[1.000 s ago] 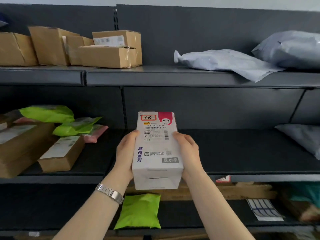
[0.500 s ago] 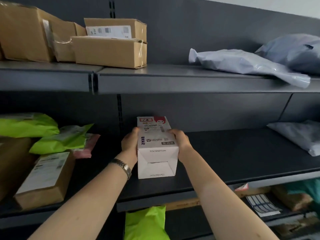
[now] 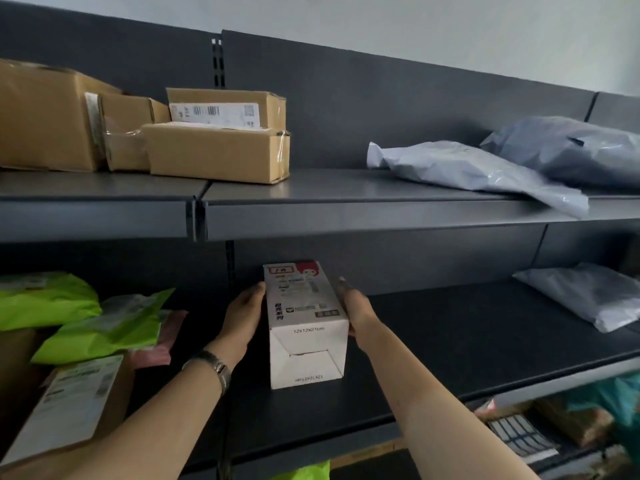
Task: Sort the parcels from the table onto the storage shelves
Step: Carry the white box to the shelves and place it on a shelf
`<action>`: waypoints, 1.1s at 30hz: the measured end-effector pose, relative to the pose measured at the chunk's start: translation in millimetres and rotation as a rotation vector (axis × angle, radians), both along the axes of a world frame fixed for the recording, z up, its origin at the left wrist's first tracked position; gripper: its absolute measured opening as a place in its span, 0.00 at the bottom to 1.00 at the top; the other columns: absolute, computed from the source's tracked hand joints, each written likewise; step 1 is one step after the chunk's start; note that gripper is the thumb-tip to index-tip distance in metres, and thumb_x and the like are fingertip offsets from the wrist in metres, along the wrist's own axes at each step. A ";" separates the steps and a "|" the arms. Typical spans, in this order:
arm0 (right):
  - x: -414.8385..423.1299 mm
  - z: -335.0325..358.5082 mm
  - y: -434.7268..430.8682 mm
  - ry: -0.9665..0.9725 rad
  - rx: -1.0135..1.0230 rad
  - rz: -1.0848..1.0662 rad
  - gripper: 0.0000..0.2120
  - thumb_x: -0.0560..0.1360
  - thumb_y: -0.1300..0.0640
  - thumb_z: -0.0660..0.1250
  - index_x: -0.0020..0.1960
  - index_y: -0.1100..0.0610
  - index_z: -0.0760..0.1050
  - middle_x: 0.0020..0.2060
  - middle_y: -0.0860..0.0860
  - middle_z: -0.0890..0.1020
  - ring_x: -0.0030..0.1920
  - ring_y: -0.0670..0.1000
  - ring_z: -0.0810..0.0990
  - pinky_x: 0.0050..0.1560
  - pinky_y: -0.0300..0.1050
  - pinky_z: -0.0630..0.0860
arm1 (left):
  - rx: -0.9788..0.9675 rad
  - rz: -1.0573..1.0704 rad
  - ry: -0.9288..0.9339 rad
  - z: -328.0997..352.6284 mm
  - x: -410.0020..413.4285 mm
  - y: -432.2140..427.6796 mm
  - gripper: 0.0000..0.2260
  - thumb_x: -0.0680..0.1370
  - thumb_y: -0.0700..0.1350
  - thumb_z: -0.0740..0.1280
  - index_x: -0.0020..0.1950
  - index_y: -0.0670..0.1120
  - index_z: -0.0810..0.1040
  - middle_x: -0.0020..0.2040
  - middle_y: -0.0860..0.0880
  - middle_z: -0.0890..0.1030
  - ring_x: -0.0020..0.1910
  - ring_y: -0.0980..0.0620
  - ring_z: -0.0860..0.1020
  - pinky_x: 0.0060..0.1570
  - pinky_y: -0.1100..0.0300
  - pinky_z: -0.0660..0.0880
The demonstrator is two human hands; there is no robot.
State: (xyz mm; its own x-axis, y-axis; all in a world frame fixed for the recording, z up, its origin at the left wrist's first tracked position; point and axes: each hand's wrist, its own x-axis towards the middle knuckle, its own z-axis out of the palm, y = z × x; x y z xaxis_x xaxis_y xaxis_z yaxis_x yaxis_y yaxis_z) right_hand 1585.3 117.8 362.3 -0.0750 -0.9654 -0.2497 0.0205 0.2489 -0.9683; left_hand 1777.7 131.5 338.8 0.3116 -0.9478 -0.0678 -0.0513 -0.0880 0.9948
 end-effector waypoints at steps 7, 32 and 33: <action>-12.2 24.8 60.2 0.016 -0.504 -0.097 0.34 0.80 0.34 0.51 0.79 0.51 0.66 0.76 0.51 0.73 0.75 0.52 0.71 0.78 0.55 0.63 | -0.392 0.169 0.162 33.6 -1.0 51.7 0.20 0.85 0.42 0.51 0.75 0.47 0.72 0.74 0.44 0.74 0.72 0.48 0.72 0.73 0.50 0.67; -365.4 20.4 304.4 0.027 -0.719 -0.535 0.36 0.72 0.22 0.46 0.60 0.43 0.80 0.65 0.47 0.82 0.67 0.50 0.78 0.75 0.54 0.67 | -0.643 -0.403 0.266 54.5 -364.2 231.0 0.20 0.80 0.57 0.52 0.66 0.62 0.78 0.65 0.62 0.83 0.67 0.62 0.78 0.67 0.54 0.69; -389.7 20.5 316.9 0.048 -0.710 -0.592 0.33 0.74 0.26 0.46 0.60 0.43 0.80 0.64 0.46 0.82 0.66 0.49 0.79 0.75 0.56 0.67 | -0.617 -0.447 0.298 52.6 -392.8 231.3 0.20 0.81 0.56 0.52 0.66 0.61 0.78 0.65 0.61 0.83 0.66 0.62 0.79 0.67 0.52 0.69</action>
